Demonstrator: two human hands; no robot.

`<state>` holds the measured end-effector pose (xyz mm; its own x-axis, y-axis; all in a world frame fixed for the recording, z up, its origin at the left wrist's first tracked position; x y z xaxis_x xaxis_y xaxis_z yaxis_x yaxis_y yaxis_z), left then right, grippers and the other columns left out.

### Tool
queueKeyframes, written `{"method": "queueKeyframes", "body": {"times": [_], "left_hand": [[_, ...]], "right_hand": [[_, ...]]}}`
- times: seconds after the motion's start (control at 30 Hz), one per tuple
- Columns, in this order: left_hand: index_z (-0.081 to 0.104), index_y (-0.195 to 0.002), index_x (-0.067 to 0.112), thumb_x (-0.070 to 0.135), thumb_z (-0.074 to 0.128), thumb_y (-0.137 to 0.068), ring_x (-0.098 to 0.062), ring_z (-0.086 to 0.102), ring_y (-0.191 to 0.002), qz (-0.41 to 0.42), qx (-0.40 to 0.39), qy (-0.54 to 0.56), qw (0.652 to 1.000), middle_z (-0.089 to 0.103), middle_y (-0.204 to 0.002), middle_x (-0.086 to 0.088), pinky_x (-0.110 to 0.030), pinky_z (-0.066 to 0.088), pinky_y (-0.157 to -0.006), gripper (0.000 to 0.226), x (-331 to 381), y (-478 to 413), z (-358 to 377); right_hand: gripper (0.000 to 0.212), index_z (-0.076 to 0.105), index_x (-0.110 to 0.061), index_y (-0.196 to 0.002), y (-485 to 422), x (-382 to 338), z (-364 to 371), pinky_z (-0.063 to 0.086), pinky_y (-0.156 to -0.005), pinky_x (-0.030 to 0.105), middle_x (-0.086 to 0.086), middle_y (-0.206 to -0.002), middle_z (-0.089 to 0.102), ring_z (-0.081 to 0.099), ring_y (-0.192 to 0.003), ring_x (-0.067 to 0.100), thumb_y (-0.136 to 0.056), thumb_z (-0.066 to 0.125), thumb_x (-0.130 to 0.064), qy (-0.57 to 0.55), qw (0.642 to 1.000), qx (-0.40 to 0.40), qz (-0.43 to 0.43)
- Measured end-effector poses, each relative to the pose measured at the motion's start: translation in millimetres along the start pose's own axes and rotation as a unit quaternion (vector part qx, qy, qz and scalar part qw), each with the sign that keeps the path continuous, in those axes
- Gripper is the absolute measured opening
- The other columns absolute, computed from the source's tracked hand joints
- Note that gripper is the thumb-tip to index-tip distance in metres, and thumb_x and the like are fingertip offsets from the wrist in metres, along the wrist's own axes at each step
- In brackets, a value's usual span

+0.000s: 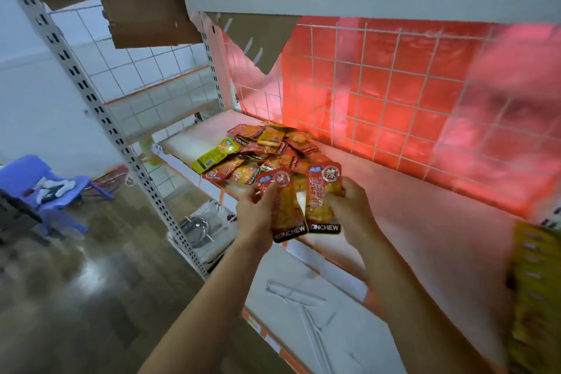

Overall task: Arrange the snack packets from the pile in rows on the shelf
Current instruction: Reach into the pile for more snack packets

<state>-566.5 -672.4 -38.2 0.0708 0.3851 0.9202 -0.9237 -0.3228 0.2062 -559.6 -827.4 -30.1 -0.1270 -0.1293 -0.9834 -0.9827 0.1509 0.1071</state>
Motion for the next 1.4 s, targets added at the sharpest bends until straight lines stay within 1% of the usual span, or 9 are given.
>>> {"method": "queueKeyframes", "body": {"times": [0.3,0.4,0.63,0.77,0.97,1.03,1.13,1.33,1.4], "left_hand": [[0.063,-0.104,0.004,-0.017,0.05,-0.083,-0.024,0.068,-0.068,-0.1,-0.169,-0.05,0.979,0.07,-0.089,-0.015,-0.032,0.055,-0.058,0.033,-44,111,45],[0.063,-0.105,0.003,-0.017,0.051,-0.083,-0.024,0.066,-0.068,-0.102,-0.207,-0.077,0.97,0.068,-0.091,-0.016,-0.033,0.054,-0.06,0.033,-57,142,72],[0.069,-0.099,0.017,-0.013,0.061,-0.08,-0.022,0.065,-0.064,-0.085,-0.279,-0.105,0.951,0.071,-0.077,-0.007,-0.035,0.055,-0.065,0.037,-88,207,150],[0.068,-0.1,0.022,-0.005,0.064,-0.083,-0.025,0.067,-0.071,-0.092,-0.317,-0.121,0.936,0.072,-0.083,-0.01,-0.041,0.057,-0.07,0.033,-115,242,204],[0.065,-0.108,0.025,-0.009,0.059,-0.083,-0.014,0.066,-0.067,-0.115,-0.359,-0.136,0.916,0.071,-0.08,0.0,-0.03,0.055,-0.063,0.043,-161,304,294],[0.068,-0.101,0.028,-0.01,0.06,-0.08,-0.017,0.07,-0.079,-0.115,-0.365,-0.153,0.911,0.073,-0.082,0.004,-0.038,0.058,-0.075,0.043,-176,325,319],[0.069,-0.085,0.029,-0.007,0.064,-0.081,-0.017,0.069,-0.08,-0.103,-0.367,-0.158,0.911,0.074,-0.085,0.003,-0.036,0.056,-0.078,0.037,-202,351,353],[0.066,-0.111,0.017,0.01,0.075,-0.078,-0.007,0.066,-0.078,0.004,-0.364,-0.253,0.896,0.071,-0.094,0.002,-0.018,0.054,-0.066,0.035,-244,377,408],[0.065,-0.115,0.019,0.019,0.076,-0.077,-0.008,0.065,-0.088,0.068,-0.354,-0.315,0.878,0.069,-0.106,0.005,-0.024,0.054,-0.076,0.04,-254,384,422]], "right_hand": [[0.021,0.062,-0.025,-0.085,108,29,-105,0.056,-0.074,0.049,0.008,-0.09,0.071,0.068,-0.082,0.033,-0.081,0.064,-0.005,0.002,0.996,0.093,0.012],[0.022,0.062,-0.02,-0.102,132,35,-145,0.051,-0.066,0.032,0.009,-0.095,0.07,0.063,-0.076,0.022,-0.084,0.064,-0.008,0.002,0.991,0.132,0.01],[0.025,0.062,-0.016,-0.11,178,47,-236,0.045,-0.066,0.036,0.022,-0.093,0.064,0.053,-0.073,0.022,-0.087,0.06,-0.007,-0.021,0.976,0.218,0.014],[0.008,0.058,-0.013,-0.082,195,58,-302,0.034,-0.058,0.03,0.009,-0.068,0.052,0.044,-0.064,0.024,-0.086,0.059,-0.006,-0.025,0.964,0.266,0.018],[0.006,0.059,-0.008,-0.081,208,84,-415,0.037,-0.058,0.032,0.004,-0.068,0.054,0.046,-0.062,0.017,-0.075,0.061,-0.009,0.014,0.941,0.337,0.035],[0.008,0.058,-0.013,-0.079,215,88,-449,0.036,-0.056,0.032,0.0,-0.065,0.052,0.044,-0.058,0.015,-0.072,0.059,-0.009,0.005,0.937,0.348,0.033],[0.02,0.058,-0.017,-0.081,225,96,-496,0.031,-0.049,0.026,-0.003,-0.06,0.046,0.037,-0.049,0.008,-0.078,0.056,0.002,0.008,0.933,0.359,0.025],[0.017,0.059,-0.01,-0.093,236,108,-570,0.035,-0.063,0.029,0.004,-0.079,0.055,0.051,-0.075,0.023,-0.084,0.045,-0.016,0.105,0.889,0.444,0.045],[0.017,0.057,-0.008,-0.096,243,112,-590,0.035,-0.061,0.029,0.002,-0.078,0.054,0.051,-0.076,0.024,-0.085,0.044,-0.009,0.106,0.877,0.465,0.054]]}}
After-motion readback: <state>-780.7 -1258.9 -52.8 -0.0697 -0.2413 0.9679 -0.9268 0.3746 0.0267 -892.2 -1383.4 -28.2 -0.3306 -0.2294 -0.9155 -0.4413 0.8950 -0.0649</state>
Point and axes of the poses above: each hand's wrist, its own y-axis away from the middle knuckle, its own z-axis out of the palm, x = y × z, the point moved 1 cm from there along -y, towards the middle knuckle
